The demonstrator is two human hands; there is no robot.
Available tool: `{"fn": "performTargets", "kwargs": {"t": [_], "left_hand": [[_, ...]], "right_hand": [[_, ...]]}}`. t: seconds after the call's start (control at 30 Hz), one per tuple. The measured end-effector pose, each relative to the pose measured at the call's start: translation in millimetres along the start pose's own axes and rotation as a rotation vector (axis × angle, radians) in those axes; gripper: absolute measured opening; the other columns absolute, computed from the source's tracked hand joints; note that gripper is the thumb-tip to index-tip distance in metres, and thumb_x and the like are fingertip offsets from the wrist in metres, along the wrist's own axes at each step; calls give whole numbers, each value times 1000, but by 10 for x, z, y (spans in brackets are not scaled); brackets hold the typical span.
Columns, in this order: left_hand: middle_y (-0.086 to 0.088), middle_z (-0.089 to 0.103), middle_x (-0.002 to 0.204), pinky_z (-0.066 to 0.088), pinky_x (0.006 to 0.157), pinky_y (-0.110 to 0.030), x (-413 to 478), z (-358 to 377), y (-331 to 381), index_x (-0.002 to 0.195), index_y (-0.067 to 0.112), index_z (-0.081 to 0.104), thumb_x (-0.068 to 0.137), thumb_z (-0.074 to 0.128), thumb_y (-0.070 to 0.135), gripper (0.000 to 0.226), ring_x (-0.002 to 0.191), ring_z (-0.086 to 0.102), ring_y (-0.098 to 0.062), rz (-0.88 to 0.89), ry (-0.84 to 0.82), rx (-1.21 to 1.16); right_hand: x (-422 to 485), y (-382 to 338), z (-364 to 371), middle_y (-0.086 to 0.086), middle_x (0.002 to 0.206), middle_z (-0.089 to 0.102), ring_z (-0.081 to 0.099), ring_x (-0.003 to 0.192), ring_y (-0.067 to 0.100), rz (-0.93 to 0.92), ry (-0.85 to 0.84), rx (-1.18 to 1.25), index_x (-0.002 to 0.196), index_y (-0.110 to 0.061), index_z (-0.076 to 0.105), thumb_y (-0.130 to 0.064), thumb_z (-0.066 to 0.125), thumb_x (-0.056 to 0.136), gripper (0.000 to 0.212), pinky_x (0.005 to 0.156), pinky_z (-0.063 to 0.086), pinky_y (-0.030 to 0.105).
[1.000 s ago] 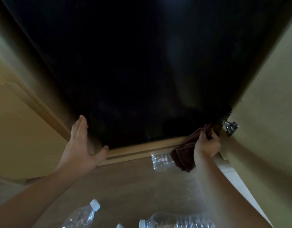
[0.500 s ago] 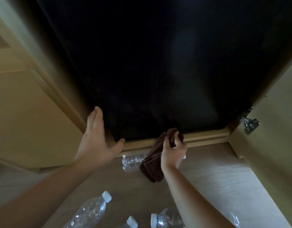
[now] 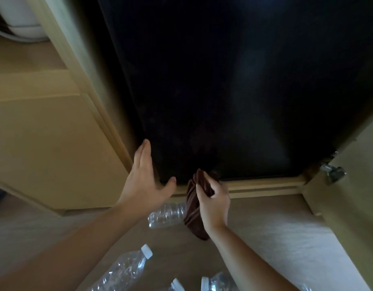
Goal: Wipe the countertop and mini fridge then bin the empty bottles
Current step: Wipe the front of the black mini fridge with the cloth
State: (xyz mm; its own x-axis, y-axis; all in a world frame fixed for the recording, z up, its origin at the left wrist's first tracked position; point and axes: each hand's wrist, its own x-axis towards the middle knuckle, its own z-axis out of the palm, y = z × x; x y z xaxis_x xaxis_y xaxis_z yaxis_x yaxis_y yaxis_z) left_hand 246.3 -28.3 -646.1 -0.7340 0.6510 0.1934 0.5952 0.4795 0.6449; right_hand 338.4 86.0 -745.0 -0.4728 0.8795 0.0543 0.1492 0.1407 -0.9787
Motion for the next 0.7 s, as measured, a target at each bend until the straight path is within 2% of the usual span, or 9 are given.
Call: {"fn": "performTargets", "kwargs": {"t": [0.1,0.2,0.37,0.47,0.57,0.63,0.7], "left_hand": [[1,11,151,26,97,-22,38,-5,50,145,19,-3,72,57,46,98,136,20,-13,-31,46,-55],[0,12,151,23,101,-25,165,-50,163,145,22,-5,69,54,52,100,137,17,-13,-56,130,-115],[-2,16,150,26,108,-34,365,-196,380,144,25,-2,72,58,48,97,137,20,-15,19,287,-290],[-2,16,150,23,107,-29,374,-216,411,145,25,-2,70,56,51,98,136,17,-10,57,301,-307],[4,15,150,20,101,-18,372,-211,380,144,28,-5,69,55,54,99,131,16,0,66,292,-299],[4,17,150,21,101,-18,374,-213,332,144,29,-7,70,53,55,99,134,18,-4,85,276,-290],[5,18,149,20,101,-15,378,-245,284,144,30,-8,71,53,55,98,135,19,-6,105,254,-275]], "right_hand": [[182,-399,-271,-2,106,56,50,94,-17,-163,69,57,97,-43,56,-10,67,79,39,76,33,-4],[381,-888,-549,5,102,57,50,92,-16,-367,141,24,95,-34,57,-5,69,76,37,78,33,-3],[549,-1572,-857,5,103,50,48,95,-14,-644,140,-87,103,-21,61,-4,70,75,34,84,34,0],[644,-1830,-866,3,105,47,50,95,-9,-748,163,-159,105,-15,63,-7,70,75,31,86,36,3],[637,-1821,-663,9,105,49,55,95,8,-803,298,-260,103,-13,66,-9,72,72,32,87,42,13],[574,-1625,-473,11,105,51,57,95,16,-822,344,-286,102,-13,67,-8,74,70,33,85,47,20],[476,-1360,-300,12,102,53,59,91,20,-802,299,-302,100,-12,68,-4,77,66,36,80,52,28]]}}
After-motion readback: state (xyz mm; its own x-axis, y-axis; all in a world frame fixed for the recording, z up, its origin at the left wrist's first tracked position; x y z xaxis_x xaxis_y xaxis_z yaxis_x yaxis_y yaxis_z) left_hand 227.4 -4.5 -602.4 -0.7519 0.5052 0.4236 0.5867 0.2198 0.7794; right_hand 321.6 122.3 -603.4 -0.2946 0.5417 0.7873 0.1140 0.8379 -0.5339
